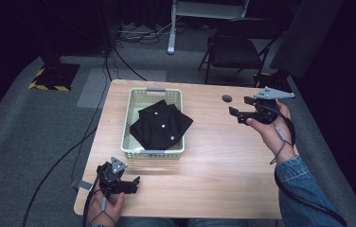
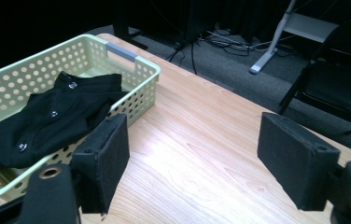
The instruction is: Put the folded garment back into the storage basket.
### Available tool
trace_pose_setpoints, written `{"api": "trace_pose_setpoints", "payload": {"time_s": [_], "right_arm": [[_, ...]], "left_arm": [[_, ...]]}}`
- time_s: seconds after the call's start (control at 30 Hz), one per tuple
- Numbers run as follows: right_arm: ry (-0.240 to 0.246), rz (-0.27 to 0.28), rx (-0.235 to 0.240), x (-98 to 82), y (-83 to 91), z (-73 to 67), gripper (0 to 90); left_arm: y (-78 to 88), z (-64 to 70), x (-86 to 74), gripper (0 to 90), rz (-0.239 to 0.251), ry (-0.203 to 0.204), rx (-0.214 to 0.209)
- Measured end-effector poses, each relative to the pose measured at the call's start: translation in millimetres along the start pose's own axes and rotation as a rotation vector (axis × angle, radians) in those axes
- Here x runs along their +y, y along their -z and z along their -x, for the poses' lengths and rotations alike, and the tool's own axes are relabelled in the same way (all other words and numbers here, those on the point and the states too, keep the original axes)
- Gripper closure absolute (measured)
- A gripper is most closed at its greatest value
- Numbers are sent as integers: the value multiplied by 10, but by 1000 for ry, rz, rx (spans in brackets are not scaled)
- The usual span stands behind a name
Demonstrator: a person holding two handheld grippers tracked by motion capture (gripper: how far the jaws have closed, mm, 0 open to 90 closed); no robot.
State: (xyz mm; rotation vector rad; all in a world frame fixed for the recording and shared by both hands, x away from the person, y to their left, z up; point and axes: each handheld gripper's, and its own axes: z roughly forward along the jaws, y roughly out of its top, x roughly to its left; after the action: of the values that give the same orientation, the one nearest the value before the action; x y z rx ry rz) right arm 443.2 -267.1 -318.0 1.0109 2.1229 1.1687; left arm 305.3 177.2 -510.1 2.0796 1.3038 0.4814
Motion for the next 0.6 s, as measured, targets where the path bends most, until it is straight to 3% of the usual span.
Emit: {"api": "trace_pose_setpoints", "payload": {"time_s": [0.6], "right_arm": [[-31,-21,-42,-246,152,214,252]], "left_arm": [[0,0,0,3,0,0,0]]}}
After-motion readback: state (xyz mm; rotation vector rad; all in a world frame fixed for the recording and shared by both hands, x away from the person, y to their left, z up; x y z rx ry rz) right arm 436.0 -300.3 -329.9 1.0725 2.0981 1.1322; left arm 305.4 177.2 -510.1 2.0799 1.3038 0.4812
